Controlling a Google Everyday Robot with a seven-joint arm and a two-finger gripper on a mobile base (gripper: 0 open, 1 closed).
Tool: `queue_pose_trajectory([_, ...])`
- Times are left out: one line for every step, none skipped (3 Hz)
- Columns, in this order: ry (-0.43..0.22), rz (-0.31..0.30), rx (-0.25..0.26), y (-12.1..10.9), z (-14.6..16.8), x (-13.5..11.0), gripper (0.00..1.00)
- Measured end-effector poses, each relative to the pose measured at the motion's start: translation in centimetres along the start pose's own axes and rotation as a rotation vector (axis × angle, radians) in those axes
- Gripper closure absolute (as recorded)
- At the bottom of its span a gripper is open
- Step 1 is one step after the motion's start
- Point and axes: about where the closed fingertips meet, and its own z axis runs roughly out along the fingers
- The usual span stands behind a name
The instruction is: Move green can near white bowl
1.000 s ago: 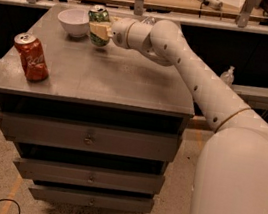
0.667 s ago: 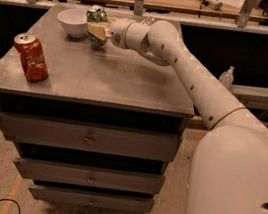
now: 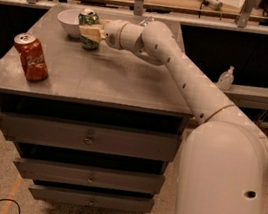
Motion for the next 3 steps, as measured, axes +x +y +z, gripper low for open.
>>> queue_pose_trajectory([0.007,-0.005,-0.015,0.3,0.4,0.2,0.15])
queue_pose_trajectory([0.005,-0.002,-0.021,0.5,0.0,0.0,0.00])
queue_pose_trajectory([0.018,-0.009,-0.029,0.0,-3.3,-1.6,0.00])
